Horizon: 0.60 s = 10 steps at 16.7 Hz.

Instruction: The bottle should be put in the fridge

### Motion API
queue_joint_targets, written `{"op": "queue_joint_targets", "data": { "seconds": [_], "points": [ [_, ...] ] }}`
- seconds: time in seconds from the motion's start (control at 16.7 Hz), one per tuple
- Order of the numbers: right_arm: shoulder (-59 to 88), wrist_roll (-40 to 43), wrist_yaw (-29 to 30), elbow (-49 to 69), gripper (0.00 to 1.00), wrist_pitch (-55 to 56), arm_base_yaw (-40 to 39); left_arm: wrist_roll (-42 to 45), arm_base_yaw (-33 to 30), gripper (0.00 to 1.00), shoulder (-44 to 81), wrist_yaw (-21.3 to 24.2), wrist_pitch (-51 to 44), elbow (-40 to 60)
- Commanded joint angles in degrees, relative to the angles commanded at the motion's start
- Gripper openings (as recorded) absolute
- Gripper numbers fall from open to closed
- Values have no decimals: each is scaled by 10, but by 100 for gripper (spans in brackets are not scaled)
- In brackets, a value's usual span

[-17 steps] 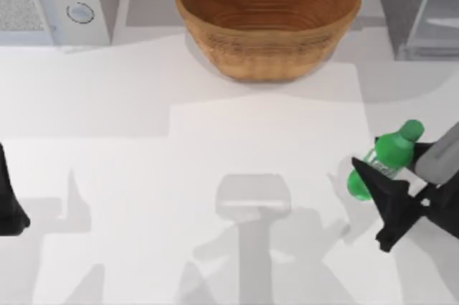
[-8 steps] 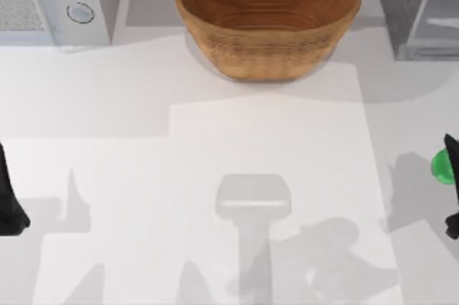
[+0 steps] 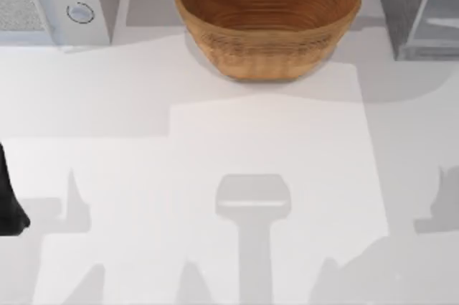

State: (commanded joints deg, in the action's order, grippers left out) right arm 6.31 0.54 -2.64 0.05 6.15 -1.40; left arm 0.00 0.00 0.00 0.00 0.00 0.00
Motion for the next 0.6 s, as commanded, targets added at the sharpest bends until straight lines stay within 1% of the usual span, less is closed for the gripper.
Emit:
{"op": "queue_joint_targets", "data": {
  "seconds": [0.24,0.6],
  "points": [
    [-62,-5,26,-1,1,-61,14,0,0,100,0,0,0,0],
    [-55,-6,24,4,1,-56,12,0,0,100,0,0,0,0]
  ]
}}
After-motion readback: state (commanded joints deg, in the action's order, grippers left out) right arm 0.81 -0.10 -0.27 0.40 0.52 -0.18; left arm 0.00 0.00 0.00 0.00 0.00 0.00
